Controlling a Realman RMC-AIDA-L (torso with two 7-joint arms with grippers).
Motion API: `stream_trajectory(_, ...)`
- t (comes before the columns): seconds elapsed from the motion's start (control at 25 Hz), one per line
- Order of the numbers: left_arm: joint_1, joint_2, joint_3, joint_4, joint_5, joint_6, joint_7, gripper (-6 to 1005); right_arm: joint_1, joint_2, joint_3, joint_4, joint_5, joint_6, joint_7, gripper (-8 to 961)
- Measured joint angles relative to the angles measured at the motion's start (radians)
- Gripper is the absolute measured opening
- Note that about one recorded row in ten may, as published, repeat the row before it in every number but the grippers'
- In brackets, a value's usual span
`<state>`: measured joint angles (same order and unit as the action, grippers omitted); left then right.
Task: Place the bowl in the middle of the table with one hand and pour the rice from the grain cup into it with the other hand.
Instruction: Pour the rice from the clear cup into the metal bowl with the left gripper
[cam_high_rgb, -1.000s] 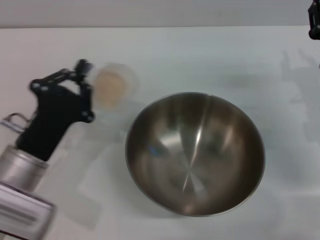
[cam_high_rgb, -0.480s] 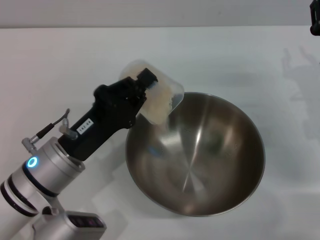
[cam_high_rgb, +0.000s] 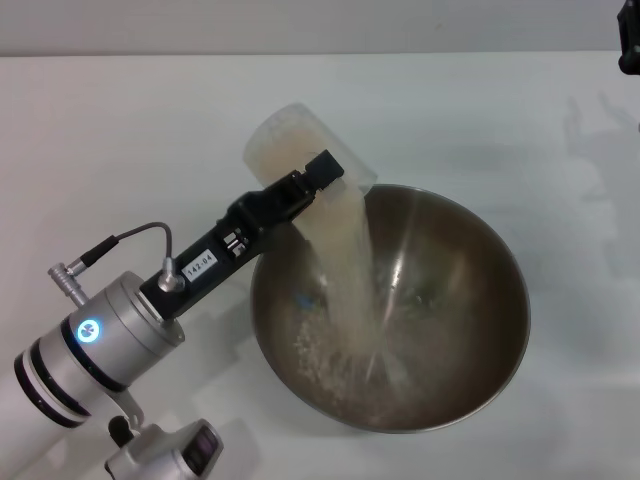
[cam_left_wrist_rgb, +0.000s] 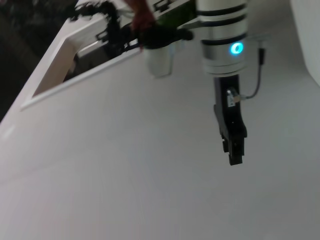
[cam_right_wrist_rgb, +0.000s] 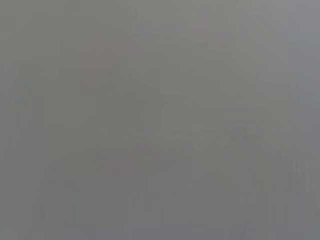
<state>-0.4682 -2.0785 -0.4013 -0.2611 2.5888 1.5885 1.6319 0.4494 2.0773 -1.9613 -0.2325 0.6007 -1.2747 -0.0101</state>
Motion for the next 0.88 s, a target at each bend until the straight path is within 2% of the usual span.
stream_trajectory(0.12,-0.003,0.0,0.0,0.002,0.031,-0.002,0.123,28,0.0,0.0,0.0,0.005,-0.001,-0.004,-0.031,392)
stream_trajectory(0.48,-0.006,0.001,-0.002,0.015,0.07,-0.012,0.305,29,0.0,-0.002,0.0,0.026,-0.003,0.0,-0.052,391)
stream_trajectory(0.88,-0.003,0.001,-0.001,0.017,0.071,-0.03,0.348,29,0.0,-0.002,0.0,0.027,-0.001,0.002,-0.056,391)
